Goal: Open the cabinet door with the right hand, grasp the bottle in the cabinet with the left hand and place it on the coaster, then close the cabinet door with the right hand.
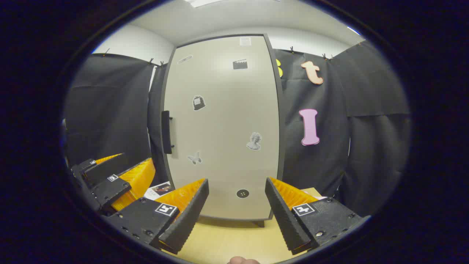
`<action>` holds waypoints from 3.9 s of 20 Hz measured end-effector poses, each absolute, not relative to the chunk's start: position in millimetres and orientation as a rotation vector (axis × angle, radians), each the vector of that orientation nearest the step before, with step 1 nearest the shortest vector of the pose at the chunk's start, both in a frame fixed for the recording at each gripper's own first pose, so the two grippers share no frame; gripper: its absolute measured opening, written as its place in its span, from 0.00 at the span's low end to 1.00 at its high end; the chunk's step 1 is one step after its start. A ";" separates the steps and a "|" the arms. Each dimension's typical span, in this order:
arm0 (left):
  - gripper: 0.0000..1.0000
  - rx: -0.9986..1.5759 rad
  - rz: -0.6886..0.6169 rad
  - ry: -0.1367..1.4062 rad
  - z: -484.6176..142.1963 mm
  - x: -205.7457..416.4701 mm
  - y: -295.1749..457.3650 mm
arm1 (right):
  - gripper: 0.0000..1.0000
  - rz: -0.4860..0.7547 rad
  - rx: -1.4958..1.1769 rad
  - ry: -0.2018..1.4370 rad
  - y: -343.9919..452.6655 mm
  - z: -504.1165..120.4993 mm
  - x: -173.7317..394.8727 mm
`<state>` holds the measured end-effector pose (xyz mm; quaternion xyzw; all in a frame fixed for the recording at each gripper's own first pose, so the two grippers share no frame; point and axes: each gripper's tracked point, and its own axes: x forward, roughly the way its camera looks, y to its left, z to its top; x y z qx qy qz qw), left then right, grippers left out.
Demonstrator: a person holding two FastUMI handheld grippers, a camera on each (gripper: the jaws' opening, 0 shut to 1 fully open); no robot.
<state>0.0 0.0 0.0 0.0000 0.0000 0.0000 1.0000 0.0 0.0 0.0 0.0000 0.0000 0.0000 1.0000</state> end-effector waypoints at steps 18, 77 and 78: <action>0.95 -0.063 -0.059 0.128 -29.5 -1.6 -15.3 | 1.00 -0.016 0.005 0.028 -4.5 -10.9 -5.1; 0.95 -0.268 0.305 0.291 -53.8 -142.1 190.0 | 0.26 0.367 -0.142 0.025 222.0 37.4 180.0; 0.95 -0.279 0.295 0.298 -57.0 -140.8 188.3 | 0.25 0.378 -0.140 0.029 222.2 37.5 177.0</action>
